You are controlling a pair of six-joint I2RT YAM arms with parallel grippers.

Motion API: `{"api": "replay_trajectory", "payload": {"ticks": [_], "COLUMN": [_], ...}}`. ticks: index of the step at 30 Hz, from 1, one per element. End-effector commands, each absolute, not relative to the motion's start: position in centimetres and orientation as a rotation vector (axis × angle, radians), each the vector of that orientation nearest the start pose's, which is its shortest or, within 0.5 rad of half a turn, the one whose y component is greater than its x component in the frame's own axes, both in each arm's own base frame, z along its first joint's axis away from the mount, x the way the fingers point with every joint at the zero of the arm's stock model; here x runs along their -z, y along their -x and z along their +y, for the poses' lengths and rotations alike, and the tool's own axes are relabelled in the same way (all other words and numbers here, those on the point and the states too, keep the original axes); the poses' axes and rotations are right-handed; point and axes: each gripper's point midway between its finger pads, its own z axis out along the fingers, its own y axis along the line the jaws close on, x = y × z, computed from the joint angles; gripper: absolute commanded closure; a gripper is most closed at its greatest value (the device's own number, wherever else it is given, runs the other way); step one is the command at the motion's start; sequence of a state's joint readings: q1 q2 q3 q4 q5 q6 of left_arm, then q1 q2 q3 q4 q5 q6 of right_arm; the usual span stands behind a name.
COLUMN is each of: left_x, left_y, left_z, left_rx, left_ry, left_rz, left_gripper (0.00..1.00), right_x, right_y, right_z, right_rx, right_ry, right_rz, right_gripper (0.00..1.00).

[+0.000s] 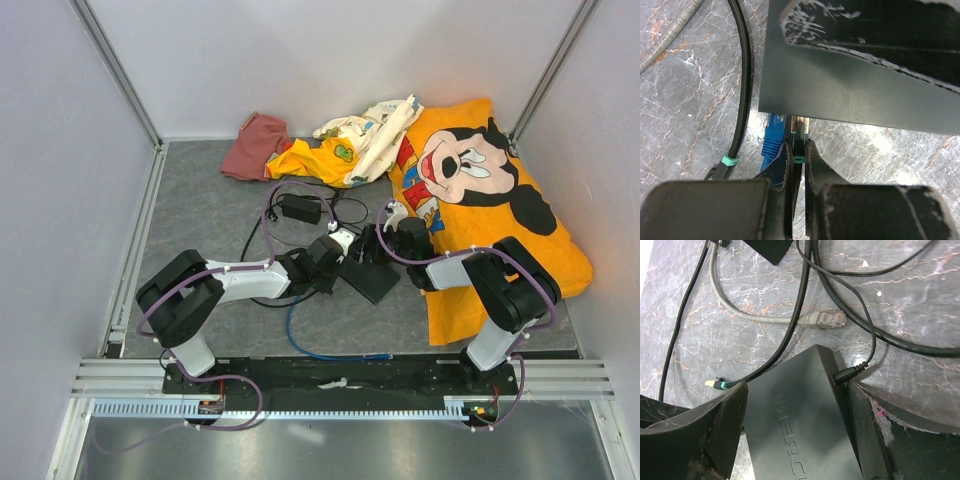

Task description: Insert the plug into the switch port

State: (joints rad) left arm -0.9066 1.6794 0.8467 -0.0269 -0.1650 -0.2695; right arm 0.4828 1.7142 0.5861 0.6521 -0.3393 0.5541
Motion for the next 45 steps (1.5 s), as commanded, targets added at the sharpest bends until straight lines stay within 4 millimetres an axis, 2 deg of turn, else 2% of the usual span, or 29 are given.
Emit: {"api": "replay_trajectory", "payload": {"ticks": [1,3,4,6,8,9,10,12,13,14,19,23,28,32,34,35,39,40,41,43,44,45], "left_x": [-12.5,-11.9,-11.3,-9.9,-8.3,-7.8,-7.0,-6.3,-6.1,-6.0,-6.7,-9.9,-12.3,-11.3,-10.5,-10.8,-12.9,-13.4,-13.6,-14.1,-14.0,-14.3], "left_y": [-33.2,-32.8,-32.3,-31.5,-30.6,-30.1,-29.6,-28.9,-28.3,-28.1,-27.5,-27.6,-26.6,-25.6,-25.2,-25.4,-27.8,-28.2,-29.4,-30.2,-30.9,-31.4], "left_z": [-38.0,-38.3,-38.3,-37.9,-37.0,-36.6,-36.0,-35.3,-34.8,-34.5,-32.3,-30.8,-29.8,-30.2,-29.2,-28.8,-25.1,-23.8,-22.0,-20.1,-18.8,-18.3], "left_rx": [0.601,0.613,0.626,0.615,0.6,0.591,0.581,0.57,0.563,0.556,0.485,0.454,0.484,0.531,0.512,0.506,0.445,0.429,0.397,0.371,0.345,0.339], "left_ry": [-0.473,-0.5,-0.527,-0.56,-0.586,-0.602,-0.62,-0.641,-0.658,-0.662,-0.667,-0.609,-0.613,-0.641,-0.578,-0.546,-0.309,-0.26,-0.186,-0.09,-0.034,0.012], "left_rz": [1.893,1.914,1.93,1.973,2.014,2.035,2.059,2.083,2.095,2.103,2.124,2.087,2.072,2.112,2.157,2.15,2.129,2.132,2.134,2.141,2.147,2.145], "left_gripper": [0.98,0.98,0.96,0.93,0.86,0.82,0.74,0.65,0.56,0.51,0.31,0.21,0.15,0.15,0.14,0.13,0.14,0.14,0.14,0.15,0.15,0.15], "right_x": [-2.4,-1.4,-1.6,-0.9,-1.0,-0.6,-0.9,-0.8,-1.2,-1.2,-2.5,-3.8,-5.3,-5.6,-6.3,-6.7,-8.6,-8.8,-9.1,-9.0,-8.3,-8.7], "right_y": [-17.9,-19.0,-20.0,-21.7,-24.5,-25.0,-26.4,-27.5,-28.2,-28.9,-30.5,-31.5,-32.3,-32.3,-31.9,-31.8,-32.4,-32.3,-32.9,-33.4,-33.6,-34.2], "right_z": [30.1,28.9,28.6,26.8,25.1,24.2,23.5,22.1,21.8,21.1,20.0,19.2,19.2,19.9,21.3,21.7,23.5,24.1,24.2,25.2,25.4,25.9], "right_rx": [-1.463,-1.335,-1.288,-1.151,-1.002,-0.941,-0.87,-0.785,-0.76,-0.717,-0.612,-0.538,-0.513,-0.556,-0.621,-0.629,-0.565,-0.545,-0.511,-0.476,-0.447,-0.429], "right_ry": [0.293,0.261,0.258,0.228,0.171,0.169,0.144,0.113,0.122,0.101,0.113,0.129,0.158,0.201,0.269,0.291,0.406,0.451,0.451,0.494,0.503,0.506], "right_rz": [2.53,2.552,2.534,2.545,2.517,2.528,2.503,2.508,2.488,2.478,2.443,2.402,2.366,2.36,2.334,2.316,2.231,2.211,2.198,2.188,2.202,2.185], "right_gripper": [0.14,0.13,0.13,0.11,0.11,0.1,0.09,0.08,0.08,0.07,0.06,0.06,0.06,0.07,0.07,0.07,0.06,0.06,0.06,0.05,0.05,0.05]}}
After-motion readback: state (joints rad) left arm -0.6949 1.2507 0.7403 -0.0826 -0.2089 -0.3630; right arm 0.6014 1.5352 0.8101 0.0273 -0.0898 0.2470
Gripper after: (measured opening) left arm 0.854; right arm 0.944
